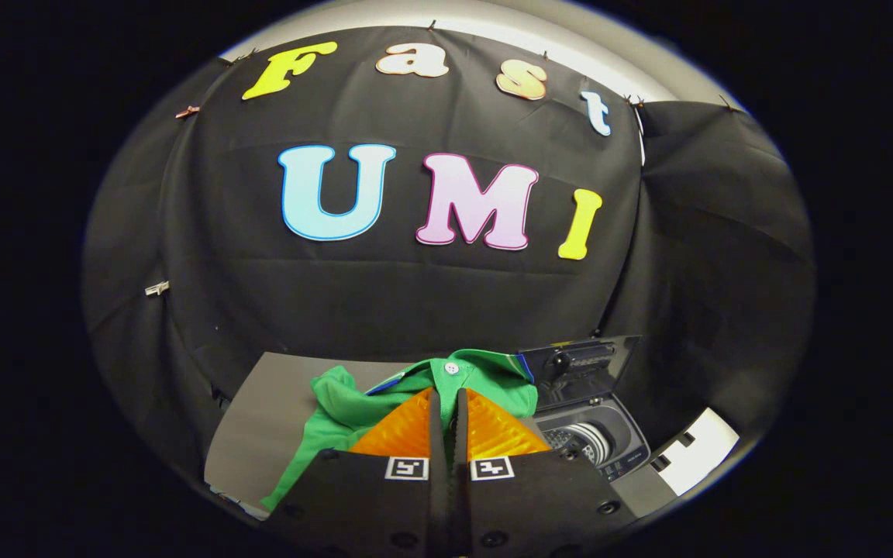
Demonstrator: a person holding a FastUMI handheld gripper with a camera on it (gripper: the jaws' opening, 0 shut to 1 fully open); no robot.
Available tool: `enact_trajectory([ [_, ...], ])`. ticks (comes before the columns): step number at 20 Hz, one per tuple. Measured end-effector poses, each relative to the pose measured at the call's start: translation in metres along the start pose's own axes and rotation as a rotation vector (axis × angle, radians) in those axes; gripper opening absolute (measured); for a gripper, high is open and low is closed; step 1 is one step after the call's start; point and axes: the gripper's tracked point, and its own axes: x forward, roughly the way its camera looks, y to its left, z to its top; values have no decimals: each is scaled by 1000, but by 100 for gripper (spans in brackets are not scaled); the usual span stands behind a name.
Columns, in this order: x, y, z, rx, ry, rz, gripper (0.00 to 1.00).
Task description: Put the clothes into the washing machine and then close the washing machine lid.
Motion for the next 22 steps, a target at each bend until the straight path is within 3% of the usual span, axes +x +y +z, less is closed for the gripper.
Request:
enact_trajectory([
  [6, -3, -29, 17, 7, -15, -15, 5],
  [12, 15, -100, 31, 76, -22, -20, 5],
  [22, 73, -224, 11, 89, -23, 83, 5],
])
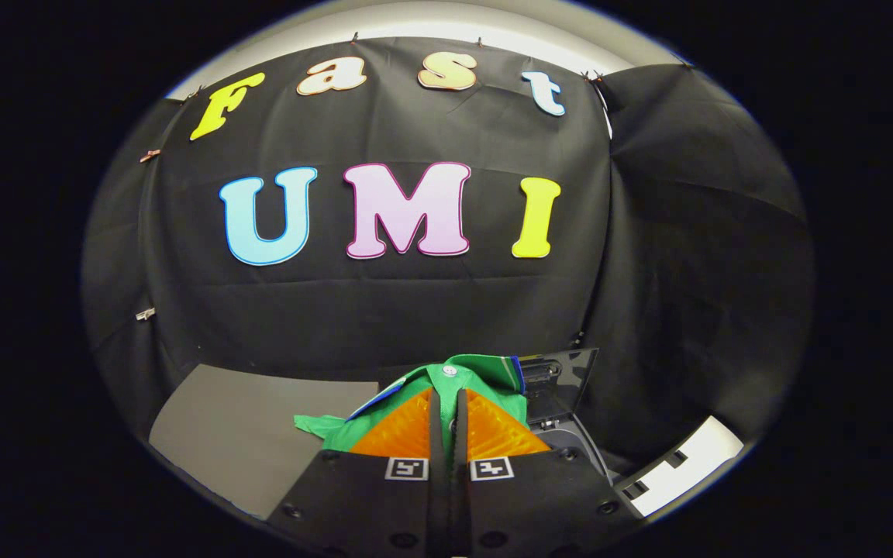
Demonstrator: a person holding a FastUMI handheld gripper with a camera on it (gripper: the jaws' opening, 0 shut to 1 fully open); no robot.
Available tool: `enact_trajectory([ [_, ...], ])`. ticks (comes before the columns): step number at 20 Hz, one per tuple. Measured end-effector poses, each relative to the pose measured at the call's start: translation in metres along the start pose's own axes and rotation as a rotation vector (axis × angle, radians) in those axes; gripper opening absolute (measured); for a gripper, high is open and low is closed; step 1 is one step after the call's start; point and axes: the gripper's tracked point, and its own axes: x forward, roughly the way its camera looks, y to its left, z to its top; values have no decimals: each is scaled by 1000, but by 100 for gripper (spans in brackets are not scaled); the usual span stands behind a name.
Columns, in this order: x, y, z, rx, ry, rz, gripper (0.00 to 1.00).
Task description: Put the clothes into the washing machine and then close the washing machine lid.
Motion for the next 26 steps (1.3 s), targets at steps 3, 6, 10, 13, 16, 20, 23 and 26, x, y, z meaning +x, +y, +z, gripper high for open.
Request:
enact_trajectory([
  [3, 16, -41, -9, -20, 19, -19, 5],
  [6, 37, -64, -20, 3, 42, -21, 5],
  [10, 63, -90, -57, -1, 104, -46, 5],
  [13, 87, -105, -96, -21, 156, -61, 5],
  [16, 113, -114, -139, -60, 220, -79, 5],
  [20, 148, -111, -202, -110, 325, -74, 5],
  [23, 166, -110, -253, -119, 423, -67, 5],
  [26, 182, -110, -291, -129, 485, -47, 5],
])
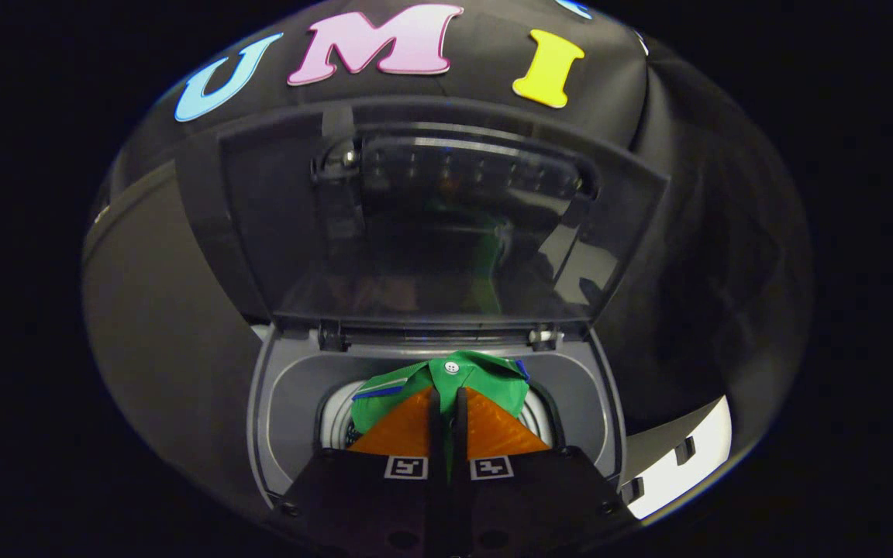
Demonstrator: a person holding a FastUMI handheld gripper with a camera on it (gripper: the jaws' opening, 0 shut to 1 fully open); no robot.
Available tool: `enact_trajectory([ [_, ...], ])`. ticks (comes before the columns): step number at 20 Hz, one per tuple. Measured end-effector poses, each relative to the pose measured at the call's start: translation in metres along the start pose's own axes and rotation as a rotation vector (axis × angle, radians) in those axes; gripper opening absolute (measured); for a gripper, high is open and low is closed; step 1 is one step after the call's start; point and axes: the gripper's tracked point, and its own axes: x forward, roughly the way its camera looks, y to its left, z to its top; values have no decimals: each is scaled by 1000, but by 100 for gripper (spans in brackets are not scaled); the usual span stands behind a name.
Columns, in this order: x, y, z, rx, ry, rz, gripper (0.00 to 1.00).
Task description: Put the clothes into the washing machine and then close the washing machine lid.
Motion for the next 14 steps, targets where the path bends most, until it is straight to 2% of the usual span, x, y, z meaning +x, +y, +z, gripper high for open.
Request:
enact_trajectory([
  [9, 65, 14, -56, 33, 122, 86, 5],
  [14, 78, 11, -74, 15, 181, 90, 7],
])
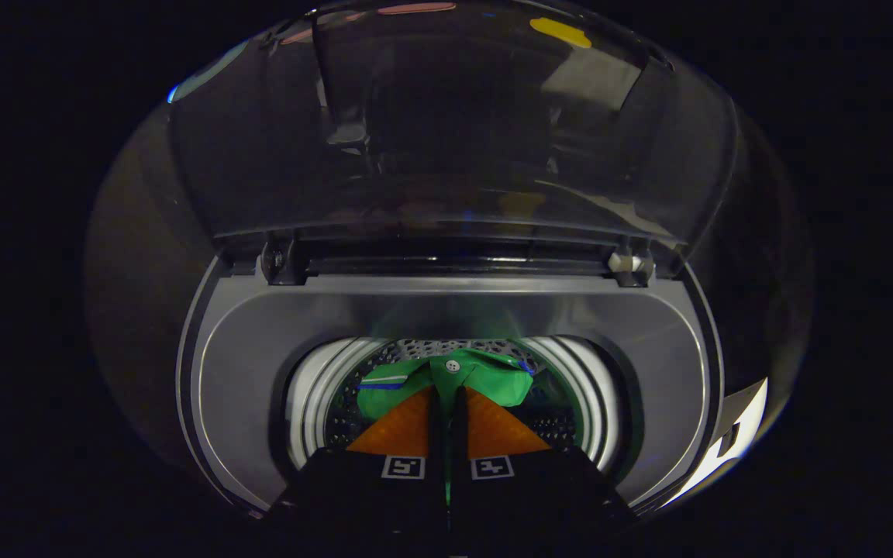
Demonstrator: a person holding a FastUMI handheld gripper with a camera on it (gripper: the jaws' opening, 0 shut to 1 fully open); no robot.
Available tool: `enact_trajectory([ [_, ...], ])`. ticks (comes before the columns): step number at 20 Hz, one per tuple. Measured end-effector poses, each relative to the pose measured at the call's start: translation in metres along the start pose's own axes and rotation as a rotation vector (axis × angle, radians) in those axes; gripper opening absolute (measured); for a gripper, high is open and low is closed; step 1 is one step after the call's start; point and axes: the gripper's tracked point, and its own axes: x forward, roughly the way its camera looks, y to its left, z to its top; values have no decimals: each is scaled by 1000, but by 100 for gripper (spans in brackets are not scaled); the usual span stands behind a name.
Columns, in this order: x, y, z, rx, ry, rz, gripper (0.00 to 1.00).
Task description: Put the clothes into the washing machine and then close the washing machine lid.
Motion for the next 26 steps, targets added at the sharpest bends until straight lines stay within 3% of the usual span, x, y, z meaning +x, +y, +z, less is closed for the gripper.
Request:
enact_trajectory([
  [4, 7, -2, -10, -23, 46, -1, 10],
  [5, 10, -8, -11, -34, 55, -32, 20],
  [9, 7, -10, -8, 19, 48, -24, 99],
  [19, -36, -21, 18, 16, -18, -25, 99],
  [26, -107, -20, 80, 19, -164, -30, 99],
])
